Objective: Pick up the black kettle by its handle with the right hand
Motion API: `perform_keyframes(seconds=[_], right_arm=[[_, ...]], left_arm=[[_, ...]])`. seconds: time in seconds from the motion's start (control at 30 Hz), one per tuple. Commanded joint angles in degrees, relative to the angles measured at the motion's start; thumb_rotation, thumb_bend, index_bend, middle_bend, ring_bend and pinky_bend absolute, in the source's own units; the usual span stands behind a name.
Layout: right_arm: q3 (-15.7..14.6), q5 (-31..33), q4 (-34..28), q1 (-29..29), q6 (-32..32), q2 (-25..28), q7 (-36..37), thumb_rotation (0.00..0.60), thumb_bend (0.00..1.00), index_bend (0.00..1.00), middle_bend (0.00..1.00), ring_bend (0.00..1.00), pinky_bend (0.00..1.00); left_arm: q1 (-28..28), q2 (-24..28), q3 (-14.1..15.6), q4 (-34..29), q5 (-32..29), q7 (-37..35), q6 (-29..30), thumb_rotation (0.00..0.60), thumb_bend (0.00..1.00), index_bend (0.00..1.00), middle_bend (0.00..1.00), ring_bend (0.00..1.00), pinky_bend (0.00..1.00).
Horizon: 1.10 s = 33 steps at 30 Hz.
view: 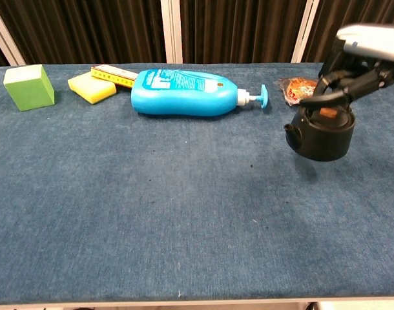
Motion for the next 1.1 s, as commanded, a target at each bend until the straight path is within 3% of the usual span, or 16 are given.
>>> perform_keyframes(seconds=[0.03, 0.27, 0.5, 0.83, 1.1], right_arm=[[0.4, -1.0, -0.1, -0.6, 1.0, 0.4, 0.9, 0.252, 0.45, 1.0, 1.0, 1.0, 0.47], [0.6, -1.7, 0.1, -1.0, 1.7, 0.5, 0.6, 0.285, 0.47, 1.0, 1.0, 1.0, 0.55], [0.4, -2.2, 0.8, -0.9, 1.8, 0.0, -2.5, 0.356, 0.48, 1.0, 1.0, 1.0, 0.59], [1.3, -2.3, 0.2, 0.1, 2.1, -1.2, -8.9, 0.373, 0.49, 1.0, 1.0, 1.0, 0.62], [2.2, -2.7, 2.4, 1.8, 2.8, -5.8, -14.9, 0.405, 0.49, 1.0, 1.0, 1.0, 0.62]], left_arm=[[-0.1, 0.1, 0.0, -0.2, 0.0, 0.1, 0.0, 0.6, 0.02, 0.17, 0.16, 0.09, 0.0], [-0.2, 0.3, 0.0, -0.7, 0.0, 0.6, -0.1, 0.6, 0.02, 0.17, 0.16, 0.09, 0.0], [-0.4, 0.4, 0.1, -1.0, 0.1, 1.0, -0.3, 0.6, 0.02, 0.17, 0.16, 0.09, 0.0], [-0.6, 0.3, 0.0, -1.3, 0.2, 1.3, -0.3, 0.6, 0.02, 0.17, 0.16, 0.09, 0.0], [-0.7, 0.1, 0.1, -1.2, 0.4, 1.4, -0.3, 0.6, 0.02, 0.17, 0.16, 0.09, 0.0]])
